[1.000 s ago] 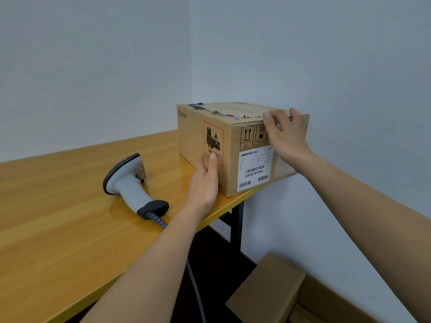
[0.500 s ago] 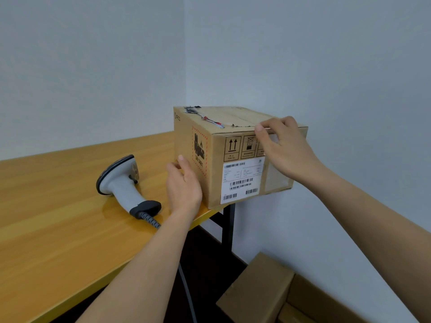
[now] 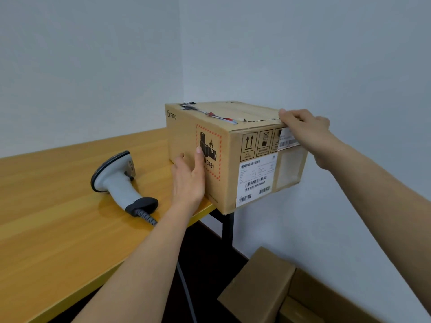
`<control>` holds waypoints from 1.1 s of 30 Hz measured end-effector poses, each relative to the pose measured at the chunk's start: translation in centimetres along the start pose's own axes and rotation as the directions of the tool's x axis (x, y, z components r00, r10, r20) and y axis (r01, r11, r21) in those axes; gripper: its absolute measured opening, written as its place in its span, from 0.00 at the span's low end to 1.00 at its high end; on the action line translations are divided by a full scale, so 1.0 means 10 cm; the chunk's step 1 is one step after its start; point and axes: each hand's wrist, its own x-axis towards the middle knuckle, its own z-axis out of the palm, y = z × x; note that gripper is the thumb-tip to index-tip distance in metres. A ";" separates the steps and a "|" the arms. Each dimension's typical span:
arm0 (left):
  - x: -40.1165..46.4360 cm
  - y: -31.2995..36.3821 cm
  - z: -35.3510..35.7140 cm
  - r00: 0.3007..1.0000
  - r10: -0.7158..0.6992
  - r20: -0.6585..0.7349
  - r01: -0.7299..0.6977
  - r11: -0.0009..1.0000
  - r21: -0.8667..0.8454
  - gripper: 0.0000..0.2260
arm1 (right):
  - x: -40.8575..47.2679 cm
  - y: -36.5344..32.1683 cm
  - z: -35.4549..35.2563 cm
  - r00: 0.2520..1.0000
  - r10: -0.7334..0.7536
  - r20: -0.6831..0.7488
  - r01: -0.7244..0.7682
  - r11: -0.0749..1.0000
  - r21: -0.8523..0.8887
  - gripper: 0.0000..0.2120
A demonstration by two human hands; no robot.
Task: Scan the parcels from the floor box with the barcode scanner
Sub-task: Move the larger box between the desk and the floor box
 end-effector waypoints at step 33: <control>-0.79 0.41 0.60 0.963 -0.120 0.242 0.191 0.936 -0.296 0.33 | -0.49 1.50 -0.48 0.898 0.433 0.076 -0.425 0.812 0.401 0.48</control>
